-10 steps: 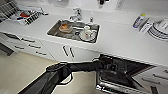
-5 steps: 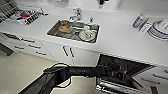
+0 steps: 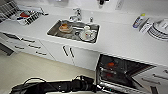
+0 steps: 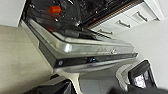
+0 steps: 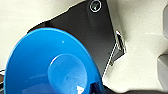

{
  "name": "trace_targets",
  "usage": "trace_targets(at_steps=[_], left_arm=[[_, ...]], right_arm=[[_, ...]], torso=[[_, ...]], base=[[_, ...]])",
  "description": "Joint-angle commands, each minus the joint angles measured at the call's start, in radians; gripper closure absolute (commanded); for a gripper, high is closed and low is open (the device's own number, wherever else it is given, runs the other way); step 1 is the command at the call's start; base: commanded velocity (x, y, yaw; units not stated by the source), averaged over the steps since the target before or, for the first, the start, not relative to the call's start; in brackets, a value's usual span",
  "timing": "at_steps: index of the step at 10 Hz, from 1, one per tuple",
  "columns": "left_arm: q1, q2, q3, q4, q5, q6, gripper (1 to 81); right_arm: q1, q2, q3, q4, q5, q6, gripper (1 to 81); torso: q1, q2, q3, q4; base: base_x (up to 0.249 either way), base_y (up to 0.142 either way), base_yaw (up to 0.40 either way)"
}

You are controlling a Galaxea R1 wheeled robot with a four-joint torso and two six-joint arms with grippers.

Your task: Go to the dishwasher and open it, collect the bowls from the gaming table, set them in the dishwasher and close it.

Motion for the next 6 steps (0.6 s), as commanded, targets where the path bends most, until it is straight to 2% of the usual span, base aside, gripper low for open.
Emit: trace_targets(at_steps=[1, 2, 4, 5, 6], left_arm=[[0.188, -0.202, 0.181, 0.146, 0.002, 0.011, 1.0], [0.250, -0.217, 0.181, 0.160, 0.000, 0.011, 1.0], [0.353, -0.237, 0.155, 0.234, -0.003, 0.007, 1.0], [0.402, -0.245, 0.114, 0.251, -0.024, 0.007, 1.0], [0.449, -0.256, 0.071, 0.272, -0.080, 0.005, 1.0]], right_arm=[[0.035, -0.118, 0.090, 0.007, -0.033, 0.034, 81.1], [0.049, -0.139, 0.109, 0.007, -0.025, 0.050, 81.1], [0.084, -0.194, 0.173, 0.007, -0.019, 0.090, 81.1], [0.106, -0.223, 0.207, 0.007, -0.019, 0.116, 81.1], [0.130, -0.242, 0.230, 0.007, -0.019, 0.136, 81.1]], torso=[[0.000, 0.000, 0.000, 0.000], [0.000, 0.000, 0.000, 0.000], [0.000, 0.000, 0.000, 0.000], [0.000, 0.000, 0.000, 0.000], [0.000, 0.000, 0.000, 0.000]], base=[[0.000, 0.000, 0.000], [0.000, 0.000, 0.000], [0.000, 0.000, 0.000], [0.000, 0.000, 0.000], [0.000, 0.000, 0.000]])
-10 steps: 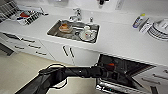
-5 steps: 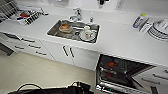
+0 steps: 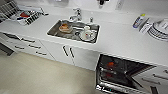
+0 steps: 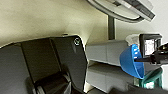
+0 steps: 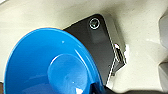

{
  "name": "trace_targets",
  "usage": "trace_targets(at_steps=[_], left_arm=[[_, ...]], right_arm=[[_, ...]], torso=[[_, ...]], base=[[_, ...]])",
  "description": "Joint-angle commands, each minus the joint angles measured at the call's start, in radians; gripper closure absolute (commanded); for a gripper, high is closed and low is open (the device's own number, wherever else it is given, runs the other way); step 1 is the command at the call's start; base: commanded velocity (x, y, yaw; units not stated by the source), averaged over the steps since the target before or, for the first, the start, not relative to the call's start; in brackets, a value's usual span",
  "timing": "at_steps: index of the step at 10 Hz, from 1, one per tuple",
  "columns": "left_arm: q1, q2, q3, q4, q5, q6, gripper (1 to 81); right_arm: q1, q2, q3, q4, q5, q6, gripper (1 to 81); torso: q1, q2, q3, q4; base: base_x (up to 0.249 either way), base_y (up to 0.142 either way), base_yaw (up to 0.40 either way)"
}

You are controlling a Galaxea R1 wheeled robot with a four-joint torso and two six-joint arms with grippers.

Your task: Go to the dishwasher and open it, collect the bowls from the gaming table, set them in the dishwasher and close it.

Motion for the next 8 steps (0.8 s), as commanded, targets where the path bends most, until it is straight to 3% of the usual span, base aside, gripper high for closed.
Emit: trace_targets(at_steps=[1, 3, 5, 8], left_arm=[[0.128, -0.067, -0.081, 0.119, -0.148, -0.002, 1.0], [0.204, -0.061, -0.240, 0.119, -0.294, -0.002, 1.0], [0.260, -0.029, -0.402, 0.119, -0.405, -0.002, 1.0], [0.318, 0.066, -0.643, 0.119, -0.511, -0.001, 1.0]], right_arm=[[0.092, -0.118, 0.100, 0.006, -0.030, 0.069, 81.1], [0.129, -0.150, 0.147, 0.005, -0.013, 0.102, 81.1], [0.145, -0.176, 0.152, 0.006, 0.050, 0.131, 81.1], [0.161, -0.209, 0.149, 0.006, 0.111, 0.168, 81.1]], torso=[[0.000, 0.000, 0.000, 0.000], [0.000, 0.000, 0.000, 0.000], [0.000, 0.000, 0.000, 0.000], [0.000, 0.000, 0.000, 0.000]], base=[[0.000, 0.000, 0.000], [0.000, 0.000, 0.000], [0.000, 0.000, 0.000], [0.000, 0.000, 0.000]])
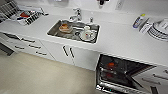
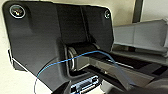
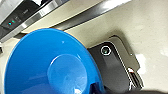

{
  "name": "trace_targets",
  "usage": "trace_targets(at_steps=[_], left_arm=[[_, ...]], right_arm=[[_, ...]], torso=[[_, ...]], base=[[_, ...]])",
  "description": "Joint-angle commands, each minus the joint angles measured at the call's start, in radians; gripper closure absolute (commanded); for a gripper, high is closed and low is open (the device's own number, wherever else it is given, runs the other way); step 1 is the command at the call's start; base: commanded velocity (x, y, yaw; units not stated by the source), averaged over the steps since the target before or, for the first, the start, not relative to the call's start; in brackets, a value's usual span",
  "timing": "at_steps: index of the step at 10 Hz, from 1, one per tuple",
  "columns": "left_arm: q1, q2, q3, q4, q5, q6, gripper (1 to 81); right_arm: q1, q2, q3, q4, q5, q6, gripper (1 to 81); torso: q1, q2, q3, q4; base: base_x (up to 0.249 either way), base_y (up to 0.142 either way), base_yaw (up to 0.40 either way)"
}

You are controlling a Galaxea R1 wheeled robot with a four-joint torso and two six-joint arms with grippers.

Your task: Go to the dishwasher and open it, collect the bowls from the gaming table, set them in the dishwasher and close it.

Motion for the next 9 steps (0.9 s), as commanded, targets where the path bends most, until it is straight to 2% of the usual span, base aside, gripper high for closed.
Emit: trace_targets(at_steps=[1, 3, 4, 6, 7, 9], left_arm=[[0.079, 0.101, -0.273, 0.030, -0.226, -0.002, 1.0], [0.111, 0.129, -0.396, 0.030, -0.335, 0.000, 1.0], [0.128, 0.152, -0.460, 0.030, -0.365, -0.002, 1.0], [0.154, 0.213, -0.595, 0.032, -0.428, -0.002, 1.0], [0.162, 0.238, -0.643, 0.032, -0.456, -0.002, 1.0], [0.172, 0.264, -0.678, 0.033, -0.467, 0.000, 1.0]], right_arm=[[0.060, -0.080, 0.018, 0.004, 0.042, 0.044, 81.1], [0.115, -0.089, 0.041, 0.004, 0.028, 0.051, 81.1], [0.149, -0.089, 0.051, 0.006, 0.016, 0.051, 81.1], [0.228, -0.080, 0.097, 0.004, -0.087, 0.051, 81.1], [0.268, -0.077, 0.123, 0.006, -0.116, 0.051, 81.1], [0.359, -0.104, 0.192, 0.023, -0.187, 0.051, 81.1]], torso=[[0.000, 0.000, 0.000, 0.000], [0.000, 0.000, 0.000, 0.000], [0.000, 0.000, 0.000, 0.000], [0.000, 0.000, 0.000, 0.000], [0.000, 0.000, 0.000, 0.000], [0.000, 0.000, 0.000, 0.000]], base=[[0.000, 0.000, 0.000], [0.000, 0.000, 0.000], [0.000, 0.000, 0.000], [0.000, 0.000, 0.000], [0.000, 0.000, 0.000], [0.000, 0.000, 0.000]])
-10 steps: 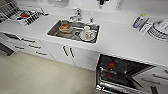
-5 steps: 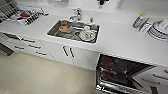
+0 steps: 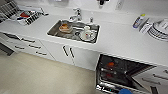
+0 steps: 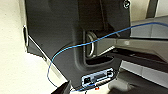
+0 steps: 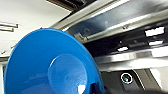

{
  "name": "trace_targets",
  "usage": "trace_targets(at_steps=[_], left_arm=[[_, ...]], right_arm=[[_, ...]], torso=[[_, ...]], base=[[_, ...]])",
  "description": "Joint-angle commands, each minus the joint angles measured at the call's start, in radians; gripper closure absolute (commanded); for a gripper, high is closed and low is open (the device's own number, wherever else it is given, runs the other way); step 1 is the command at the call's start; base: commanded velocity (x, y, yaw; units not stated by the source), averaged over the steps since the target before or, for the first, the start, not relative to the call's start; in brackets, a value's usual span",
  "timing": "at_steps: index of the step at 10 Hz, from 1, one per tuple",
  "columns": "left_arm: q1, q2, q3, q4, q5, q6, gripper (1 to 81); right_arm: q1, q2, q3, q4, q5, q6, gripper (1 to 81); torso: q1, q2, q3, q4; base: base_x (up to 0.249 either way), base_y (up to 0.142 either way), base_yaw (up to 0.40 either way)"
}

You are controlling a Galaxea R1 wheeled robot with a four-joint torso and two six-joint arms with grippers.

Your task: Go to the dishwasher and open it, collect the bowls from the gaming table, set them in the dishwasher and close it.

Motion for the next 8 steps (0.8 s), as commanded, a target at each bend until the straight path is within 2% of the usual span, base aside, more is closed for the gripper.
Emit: trace_targets(at_steps=[1, 4, 8], left_arm=[[0.052, 0.057, -0.083, 0.024, -0.066, 0.000, 1.0], [0.055, 0.061, -0.089, 0.022, -0.066, 0.000, 1.0], [0.075, 0.087, -0.154, 0.022, -0.066, 0.000, 1.0]], right_arm=[[0.193, -0.100, 0.136, 0.031, -0.135, 0.003, 81.1], [0.296, -0.134, 0.196, 0.052, -0.209, 0.003, 81.1], [0.410, -0.073, 0.194, 0.068, -0.321, 0.003, 81.1]], torso=[[0.000, 0.000, 0.000, 0.000], [0.000, 0.000, 0.000, 0.000], [0.000, 0.000, 0.000, 0.000]], base=[[0.000, 0.000, 0.000], [0.000, 0.000, 0.000], [0.000, 0.000, 0.000]])
